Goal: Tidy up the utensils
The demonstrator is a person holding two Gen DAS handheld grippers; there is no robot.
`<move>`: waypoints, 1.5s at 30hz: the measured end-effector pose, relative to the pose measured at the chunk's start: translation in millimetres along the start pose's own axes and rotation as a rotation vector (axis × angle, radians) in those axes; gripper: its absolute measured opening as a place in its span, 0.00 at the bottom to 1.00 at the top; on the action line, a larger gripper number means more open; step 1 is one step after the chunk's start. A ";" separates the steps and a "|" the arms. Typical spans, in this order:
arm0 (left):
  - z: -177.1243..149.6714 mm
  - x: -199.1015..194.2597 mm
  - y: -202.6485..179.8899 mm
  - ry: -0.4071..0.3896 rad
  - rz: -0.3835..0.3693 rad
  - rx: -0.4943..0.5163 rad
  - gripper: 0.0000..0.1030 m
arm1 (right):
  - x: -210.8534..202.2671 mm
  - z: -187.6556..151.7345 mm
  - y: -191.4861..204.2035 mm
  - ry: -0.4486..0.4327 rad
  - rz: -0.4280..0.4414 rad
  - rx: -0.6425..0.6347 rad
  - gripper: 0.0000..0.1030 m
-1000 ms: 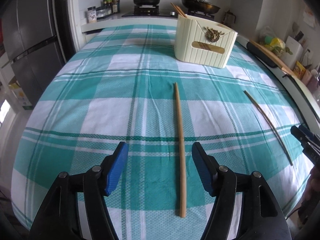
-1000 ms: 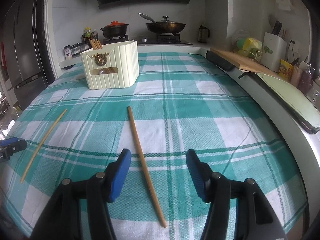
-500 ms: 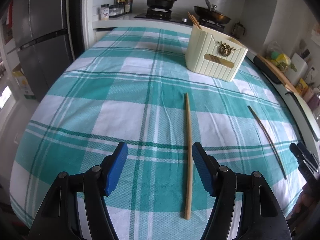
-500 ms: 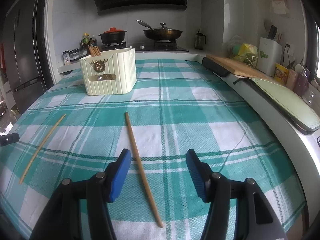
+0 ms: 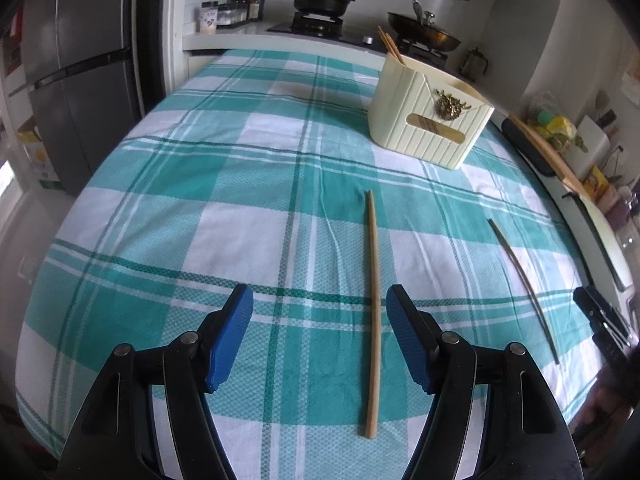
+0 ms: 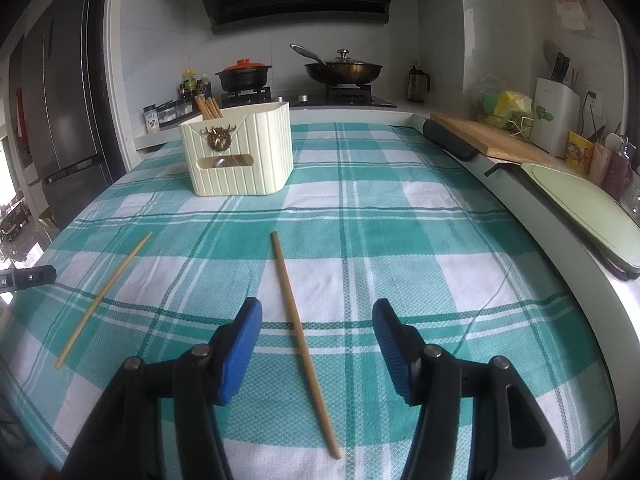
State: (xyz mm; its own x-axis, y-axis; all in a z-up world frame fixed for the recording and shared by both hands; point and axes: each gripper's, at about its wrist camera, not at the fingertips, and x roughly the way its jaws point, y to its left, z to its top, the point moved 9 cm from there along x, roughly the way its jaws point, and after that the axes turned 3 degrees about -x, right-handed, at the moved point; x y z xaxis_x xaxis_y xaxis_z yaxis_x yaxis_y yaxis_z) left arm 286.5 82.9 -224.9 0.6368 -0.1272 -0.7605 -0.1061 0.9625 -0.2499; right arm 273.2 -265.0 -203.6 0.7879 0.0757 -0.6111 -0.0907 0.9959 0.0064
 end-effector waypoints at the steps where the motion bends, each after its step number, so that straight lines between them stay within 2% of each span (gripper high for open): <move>1: 5.1 -0.8 4.8 -0.002 -0.007 -0.015 0.69 | 1.3 4.3 -5.9 0.004 0.007 0.015 0.57; 5: 17.6 8.9 11.4 0.041 -0.036 -0.021 0.69 | 16.5 14.2 -15.5 0.079 0.048 0.016 0.57; 10: 21.4 37.3 -19.3 0.155 -0.125 0.096 0.69 | 55.7 7.0 8.6 0.316 0.242 -0.014 0.57; 14: 28.0 69.9 -37.4 0.192 -0.070 0.222 0.69 | 85.6 6.0 25.2 0.412 0.253 -0.109 0.57; 20: 27.5 116.2 -47.6 0.261 0.021 0.338 0.69 | 133.7 6.7 43.4 0.519 0.235 -0.226 0.57; 23: 29.8 124.2 -50.0 0.260 0.063 0.383 0.69 | 147.4 16.5 54.5 0.514 0.213 -0.296 0.57; 25: 30.5 125.4 -52.7 0.278 0.050 0.386 0.62 | 151.5 21.6 61.1 0.509 0.198 -0.333 0.48; 27: 31.5 124.4 -55.9 0.278 0.036 0.388 0.32 | 153.5 25.9 66.8 0.512 0.199 -0.333 0.15; 28: 31.8 124.0 -57.8 0.274 0.032 0.394 0.24 | 155.8 27.9 67.5 0.513 0.194 -0.329 0.07; 29: 32.2 124.0 -60.3 0.273 0.026 0.395 0.06 | 156.6 29.1 68.2 0.509 0.194 -0.320 0.06; 32: 38.7 122.4 -61.4 0.245 0.030 0.370 0.05 | 153.3 35.0 65.8 0.478 0.206 -0.267 0.06; 34: 50.5 108.2 -61.1 0.192 0.027 0.347 0.05 | 140.0 46.4 62.6 0.422 0.223 -0.222 0.06; 40: 90.2 27.8 -73.5 -0.008 -0.045 0.306 0.05 | 70.0 98.8 55.7 0.213 0.269 -0.150 0.06; 45: 107.2 -37.0 -87.5 -0.138 -0.118 0.291 0.05 | 2.7 132.0 57.9 0.040 0.290 -0.150 0.06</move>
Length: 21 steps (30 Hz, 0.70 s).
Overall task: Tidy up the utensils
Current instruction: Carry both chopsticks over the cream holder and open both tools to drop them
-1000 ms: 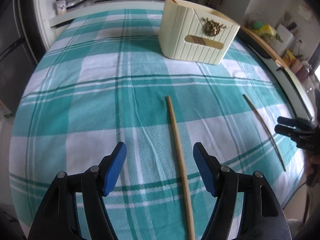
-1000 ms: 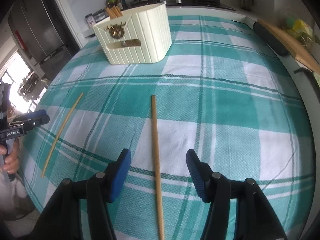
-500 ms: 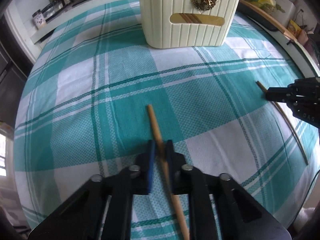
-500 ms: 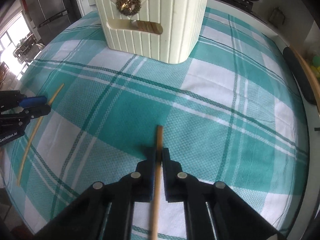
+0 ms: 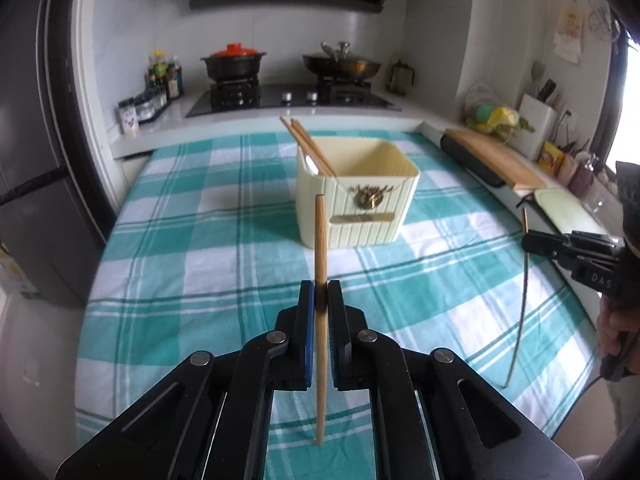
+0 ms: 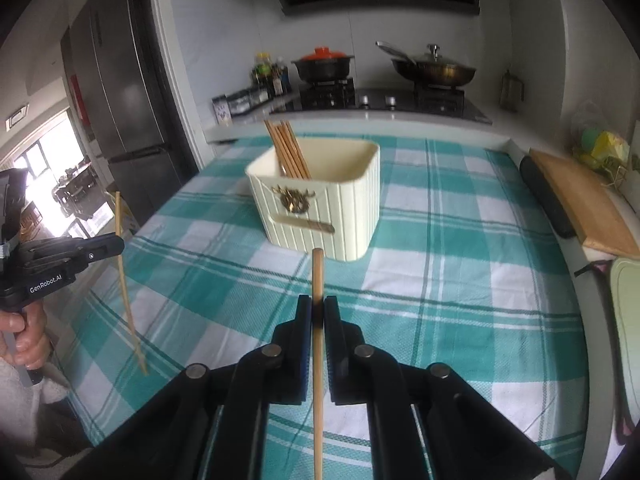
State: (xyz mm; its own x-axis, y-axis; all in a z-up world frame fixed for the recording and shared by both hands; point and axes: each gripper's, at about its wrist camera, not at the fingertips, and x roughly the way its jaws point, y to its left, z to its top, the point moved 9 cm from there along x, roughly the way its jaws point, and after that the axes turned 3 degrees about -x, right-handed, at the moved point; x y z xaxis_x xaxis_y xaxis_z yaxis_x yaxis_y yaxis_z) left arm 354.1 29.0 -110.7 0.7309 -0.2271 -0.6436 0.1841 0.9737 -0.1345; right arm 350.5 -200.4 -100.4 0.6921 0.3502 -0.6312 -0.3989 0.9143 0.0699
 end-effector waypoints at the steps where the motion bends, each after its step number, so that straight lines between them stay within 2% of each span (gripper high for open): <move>1: 4.2 -9.7 -2.5 -0.023 -0.014 -0.006 0.05 | -11.2 3.0 2.5 -0.032 -0.003 -0.005 0.06; 9: 27.8 -43.7 -12.6 -0.113 -0.054 -0.043 0.04 | -50.5 34.3 17.8 -0.238 -0.039 -0.025 0.06; 17: 65.6 -58.4 -6.3 -0.157 -0.079 -0.079 0.04 | -60.9 89.2 10.8 -0.332 -0.049 -0.025 0.06; 21: 96.4 -63.5 -5.1 -0.186 -0.082 -0.078 0.04 | -59.5 125.8 6.4 -0.372 -0.051 -0.035 0.06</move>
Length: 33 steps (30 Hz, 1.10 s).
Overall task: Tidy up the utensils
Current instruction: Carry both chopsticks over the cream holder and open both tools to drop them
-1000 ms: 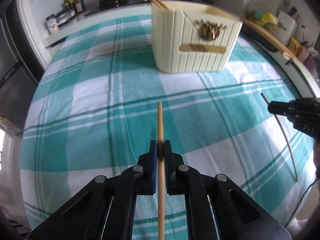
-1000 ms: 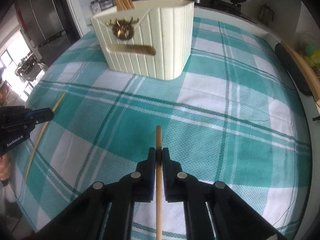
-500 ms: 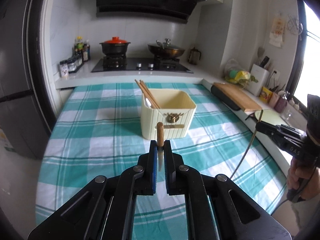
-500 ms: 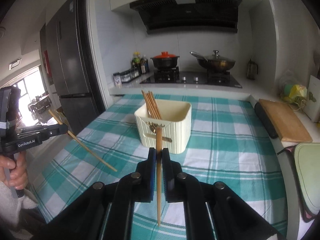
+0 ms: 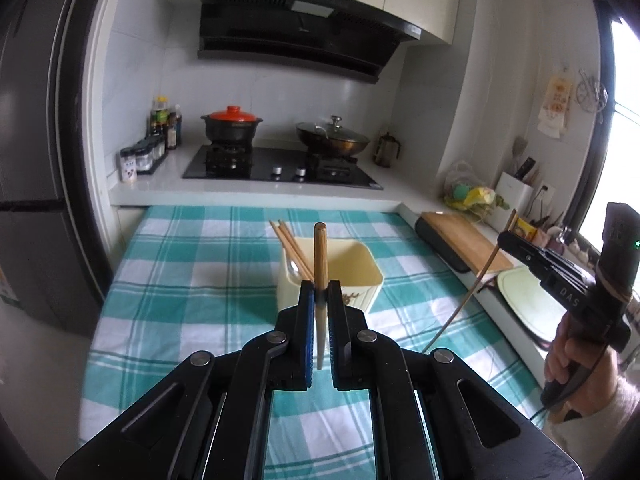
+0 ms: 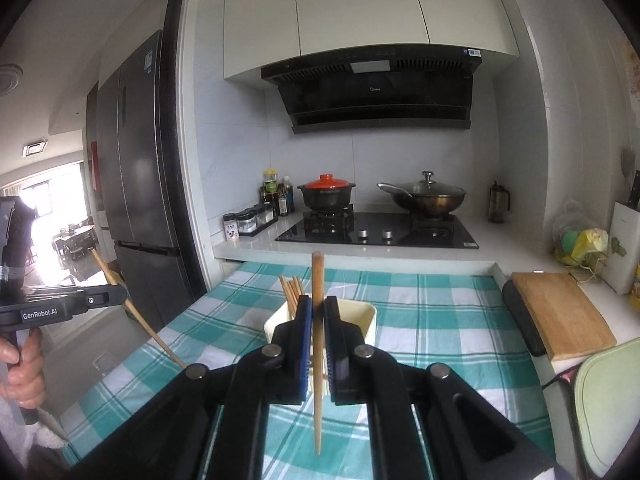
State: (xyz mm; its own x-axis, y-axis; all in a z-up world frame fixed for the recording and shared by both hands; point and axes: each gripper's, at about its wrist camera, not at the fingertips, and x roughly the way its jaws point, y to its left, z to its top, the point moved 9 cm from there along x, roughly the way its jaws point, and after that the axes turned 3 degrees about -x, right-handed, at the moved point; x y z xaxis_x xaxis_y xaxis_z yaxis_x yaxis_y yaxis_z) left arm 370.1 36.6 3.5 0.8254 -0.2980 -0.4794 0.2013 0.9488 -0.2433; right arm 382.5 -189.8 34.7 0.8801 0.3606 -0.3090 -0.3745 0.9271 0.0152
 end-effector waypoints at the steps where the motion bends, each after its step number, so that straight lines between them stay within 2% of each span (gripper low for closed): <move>1: 9.5 -0.3 -1.2 -0.014 0.003 0.006 0.04 | 2.9 9.5 1.0 -0.014 0.000 -0.007 0.06; 7: 73.8 13.8 -11.6 -0.104 0.014 0.041 0.04 | 38.9 64.8 0.0 -0.105 -0.007 -0.046 0.06; 11: 96.7 51.3 -11.0 -0.103 0.037 0.035 0.04 | 79.3 78.5 -5.2 -0.110 -0.031 -0.079 0.06; 13: 98.6 76.8 -8.4 -0.074 0.044 0.022 0.04 | 101.0 76.3 -5.6 -0.093 -0.047 -0.122 0.06; 15: 94.8 103.1 -4.0 -0.026 0.047 0.008 0.04 | 128.7 64.7 -3.8 -0.036 -0.042 -0.173 0.06; 17: 86.4 129.4 -0.8 0.032 0.051 -0.005 0.04 | 158.3 45.5 -5.2 0.060 -0.017 -0.187 0.06; 21: 61.4 179.4 9.8 0.154 0.067 -0.024 0.04 | 212.1 2.0 -14.6 0.261 0.031 -0.141 0.06; 24: 43.5 207.4 17.7 0.217 0.084 -0.038 0.04 | 242.3 -24.6 -17.6 0.354 0.064 -0.105 0.06; 28: 30.9 228.3 26.3 0.253 0.108 -0.045 0.05 | 264.9 -46.1 -14.9 0.408 0.112 -0.035 0.08; 29: 29.8 230.5 29.2 0.255 0.120 -0.050 0.07 | 267.5 -49.7 -15.2 0.412 0.118 -0.010 0.09; 31: 29.9 226.0 32.8 0.246 0.131 -0.053 0.24 | 267.0 -50.6 -16.1 0.399 0.134 0.047 0.24; 32: 32.2 218.6 34.5 0.222 0.135 -0.049 0.41 | 262.1 -48.8 -17.6 0.380 0.136 0.074 0.39; 33: 35.6 210.9 37.1 0.190 0.145 -0.038 0.54 | 257.1 -45.7 -18.9 0.355 0.137 0.096 0.48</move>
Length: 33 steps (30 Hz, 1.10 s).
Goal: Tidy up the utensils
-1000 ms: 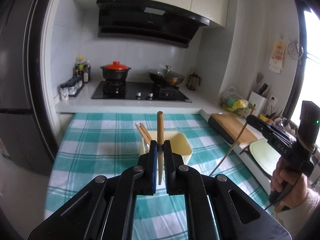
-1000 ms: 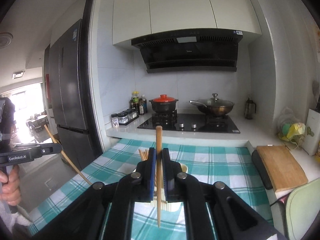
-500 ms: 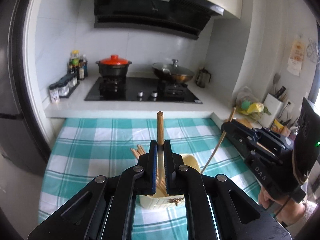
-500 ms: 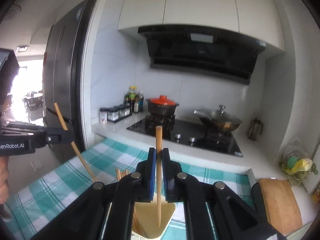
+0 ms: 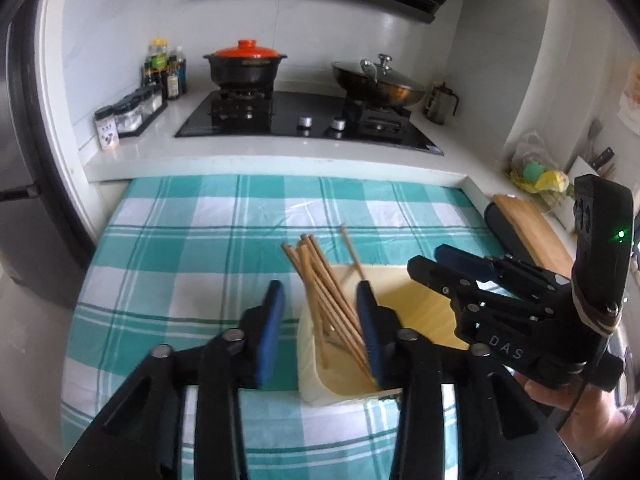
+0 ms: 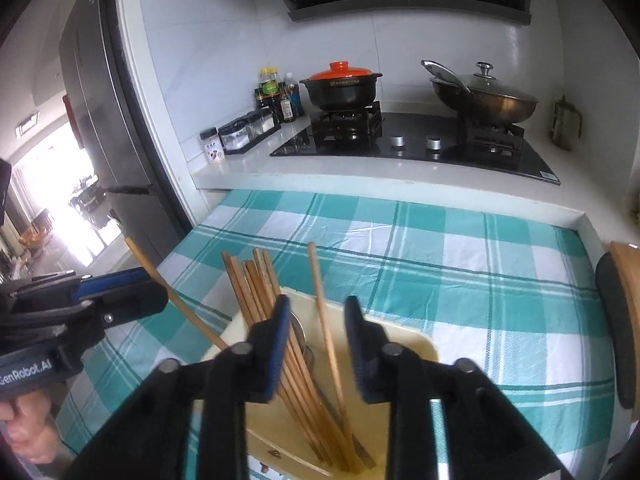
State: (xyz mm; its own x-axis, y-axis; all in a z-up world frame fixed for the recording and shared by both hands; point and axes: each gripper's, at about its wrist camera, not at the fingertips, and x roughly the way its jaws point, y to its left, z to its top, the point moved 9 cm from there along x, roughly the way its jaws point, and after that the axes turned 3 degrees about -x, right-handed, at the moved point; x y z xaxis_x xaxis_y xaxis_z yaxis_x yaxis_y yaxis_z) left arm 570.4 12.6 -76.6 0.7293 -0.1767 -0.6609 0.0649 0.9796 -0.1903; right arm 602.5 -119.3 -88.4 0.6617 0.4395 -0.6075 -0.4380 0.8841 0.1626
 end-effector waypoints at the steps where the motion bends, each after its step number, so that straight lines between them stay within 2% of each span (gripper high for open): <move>1: 0.5 -12.1 3.3 -0.039 0.017 0.016 0.58 | -6.4 1.0 0.0 -0.025 -0.001 0.012 0.49; 4: -7.3 -49.8 8.7 -0.121 0.073 0.070 0.73 | -38.7 1.5 3.1 -0.090 -0.014 0.016 0.51; 6: -17.0 -74.4 8.7 -0.157 0.106 0.095 0.91 | -69.1 -3.4 8.9 -0.135 -0.051 -0.006 0.57; 8: -31.5 -101.2 4.1 -0.202 0.135 0.111 0.99 | -99.2 -11.8 17.2 -0.172 -0.100 -0.036 0.64; 9: -37.9 -112.3 0.4 -0.223 0.144 0.118 0.99 | -115.9 -18.2 23.1 -0.196 -0.120 -0.046 0.71; 11: -53.1 -132.5 -6.7 -0.249 0.168 0.123 0.99 | -146.4 -30.8 33.1 -0.234 -0.159 -0.050 0.78; 14: -74.9 -155.0 -16.4 -0.265 0.169 0.095 1.00 | -181.3 -56.4 47.6 -0.239 -0.214 -0.041 0.83; 19: -104.3 -184.7 -26.5 -0.309 0.150 0.040 1.00 | -218.6 -94.8 66.8 -0.227 -0.252 -0.036 0.85; 24: -126.5 -205.3 -32.8 -0.334 0.242 0.077 1.00 | -246.7 -126.7 74.9 -0.226 -0.283 -0.027 0.86; 33: -147.7 -228.1 -33.8 -0.315 0.281 0.092 1.00 | -267.9 -149.3 85.2 -0.217 -0.313 -0.013 0.86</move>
State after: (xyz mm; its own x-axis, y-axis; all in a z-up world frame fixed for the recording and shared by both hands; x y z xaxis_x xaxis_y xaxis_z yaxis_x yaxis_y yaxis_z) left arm 301.3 5.6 -26.6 0.8987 0.1221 -0.4212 -0.1160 0.9924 0.0402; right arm 297.1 -185.3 -27.9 0.8776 0.1730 -0.4471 -0.2012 0.9794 -0.0160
